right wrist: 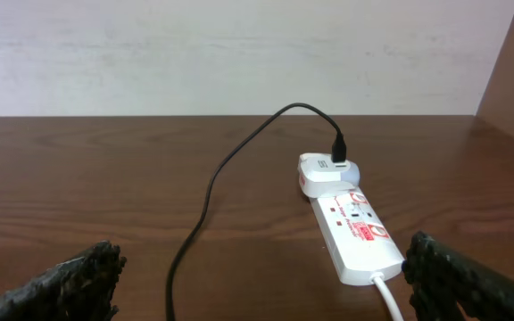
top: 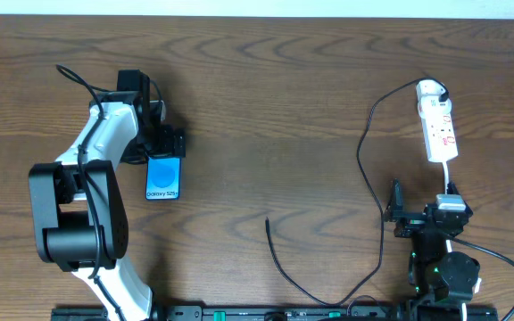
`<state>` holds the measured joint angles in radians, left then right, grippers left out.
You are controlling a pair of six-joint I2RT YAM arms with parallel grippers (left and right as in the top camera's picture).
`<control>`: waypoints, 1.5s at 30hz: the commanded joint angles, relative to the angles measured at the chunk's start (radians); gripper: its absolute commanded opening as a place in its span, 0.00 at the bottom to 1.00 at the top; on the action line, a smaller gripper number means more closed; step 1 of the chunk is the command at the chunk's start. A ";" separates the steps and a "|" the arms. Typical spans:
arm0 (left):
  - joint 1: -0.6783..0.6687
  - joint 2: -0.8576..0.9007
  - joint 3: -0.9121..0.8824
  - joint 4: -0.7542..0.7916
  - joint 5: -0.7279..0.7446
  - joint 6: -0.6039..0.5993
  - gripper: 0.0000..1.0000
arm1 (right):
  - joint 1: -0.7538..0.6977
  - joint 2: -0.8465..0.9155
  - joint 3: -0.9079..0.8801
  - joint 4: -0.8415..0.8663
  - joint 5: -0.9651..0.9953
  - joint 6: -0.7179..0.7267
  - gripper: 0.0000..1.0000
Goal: Plug charger to phone and switch on socket
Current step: 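Lower the open left gripper down around the phone's top end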
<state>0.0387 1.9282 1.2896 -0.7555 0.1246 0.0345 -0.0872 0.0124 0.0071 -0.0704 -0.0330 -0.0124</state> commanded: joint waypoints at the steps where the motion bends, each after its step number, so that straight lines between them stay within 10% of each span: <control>1: -0.001 0.013 -0.027 0.014 -0.013 0.018 1.00 | 0.005 -0.006 -0.002 -0.004 0.004 -0.011 0.99; 45: -0.001 0.013 -0.107 0.091 -0.013 0.017 1.00 | 0.005 -0.006 -0.002 -0.004 0.005 -0.011 0.99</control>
<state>0.0372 1.9282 1.2034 -0.6708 0.1062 0.0345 -0.0872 0.0124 0.0071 -0.0704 -0.0330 -0.0124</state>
